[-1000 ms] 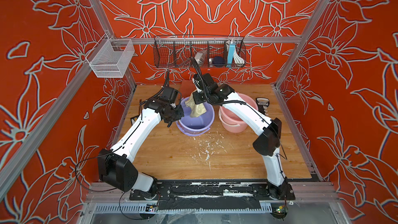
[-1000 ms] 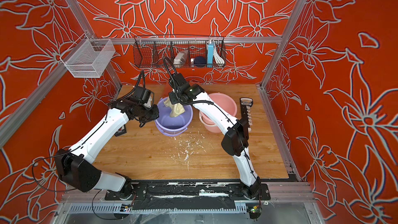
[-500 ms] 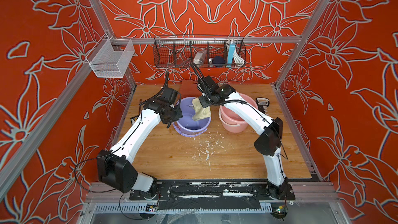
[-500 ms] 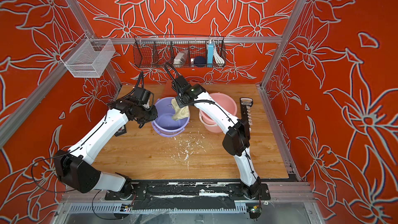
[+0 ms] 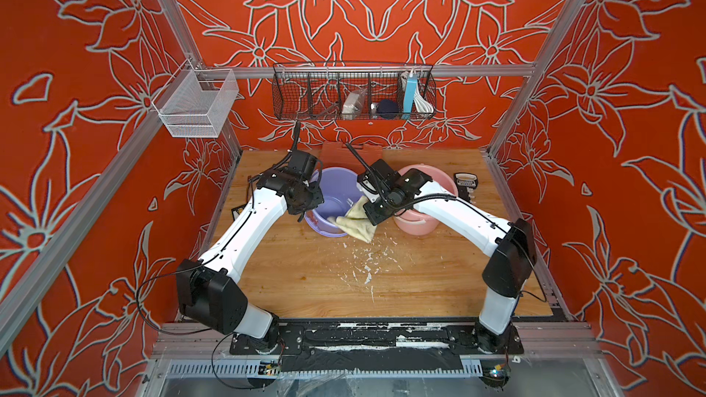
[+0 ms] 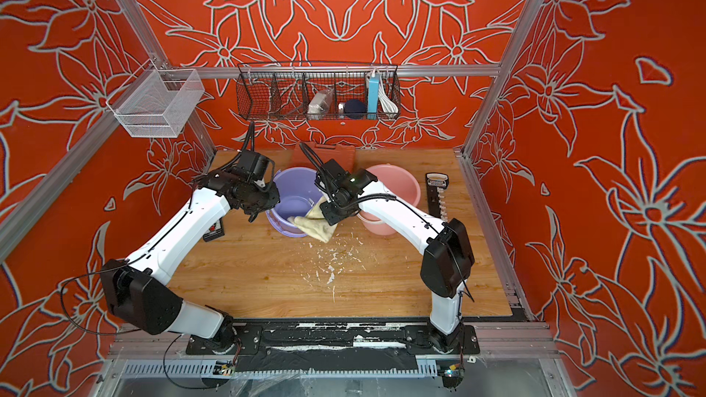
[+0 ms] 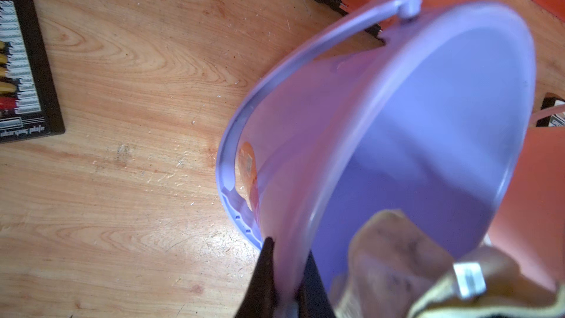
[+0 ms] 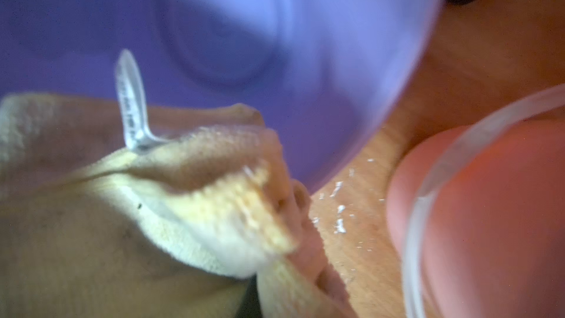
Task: Wipe the inside of the bucket with a cloth
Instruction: Wipe the dirt from the inside of the bucket.
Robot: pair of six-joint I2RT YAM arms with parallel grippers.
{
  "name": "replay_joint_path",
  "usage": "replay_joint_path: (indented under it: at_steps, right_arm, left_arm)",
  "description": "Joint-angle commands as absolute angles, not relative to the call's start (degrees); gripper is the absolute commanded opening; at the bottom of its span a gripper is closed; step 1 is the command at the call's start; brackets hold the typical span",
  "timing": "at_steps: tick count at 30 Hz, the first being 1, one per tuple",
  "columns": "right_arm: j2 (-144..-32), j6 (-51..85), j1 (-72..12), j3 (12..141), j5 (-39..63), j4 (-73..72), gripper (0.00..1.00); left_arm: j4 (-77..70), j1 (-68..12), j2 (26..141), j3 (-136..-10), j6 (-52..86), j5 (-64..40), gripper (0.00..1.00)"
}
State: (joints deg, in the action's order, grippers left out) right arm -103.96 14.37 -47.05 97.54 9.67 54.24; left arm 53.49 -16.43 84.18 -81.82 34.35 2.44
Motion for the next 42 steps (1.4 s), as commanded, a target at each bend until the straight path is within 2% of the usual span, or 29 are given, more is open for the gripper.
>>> replay_joint_path:
  at_steps: [1, 3, 7, 13, 22, 32, 37, 42]
  right_arm:
    - [-99.0, 16.3, -48.5, 95.8, 21.3, 49.3, 0.00]
    - [-96.0, 16.9, -47.9, 95.1, 22.1, 44.8, 0.00]
    - [-93.7, 18.8, -46.7, 96.5, 15.8, 39.7, 0.00]
    - [-101.1, 18.4, -45.9, 106.8, 9.9, 42.0, 0.00]
    - [-114.8, 17.3, -45.6, 117.3, 10.1, 46.7, 0.00]
    - [-117.1, 17.2, -45.7, 114.0, 4.7, 39.4, 0.00]
    - [-121.3, 17.8, -45.7, 119.3, 10.3, 38.2, 0.00]
    - [-125.2, 15.6, -45.9, 124.0, 25.8, 36.8, 0.00]
  left_arm:
    - [50.6, -16.4, 84.3, -84.3, 35.3, 1.5, 0.00]
    - [50.6, -16.4, 84.3, -84.0, 35.2, 1.1, 0.00]
    - [50.1, -16.4, 83.9, -82.9, 35.1, -0.3, 0.00]
    - [49.7, -16.4, 83.5, -81.8, 35.0, -3.7, 0.00]
    - [51.1, -16.4, 84.8, -83.5, 34.3, -8.2, 0.00]
    - [51.3, -16.4, 84.4, -83.8, 36.3, -15.6, 0.00]
    - [51.7, -16.6, 84.9, -83.2, 36.3, -19.1, 0.00]
    - [51.9, -16.9, 85.4, -83.1, 36.0, -19.7, 0.00]
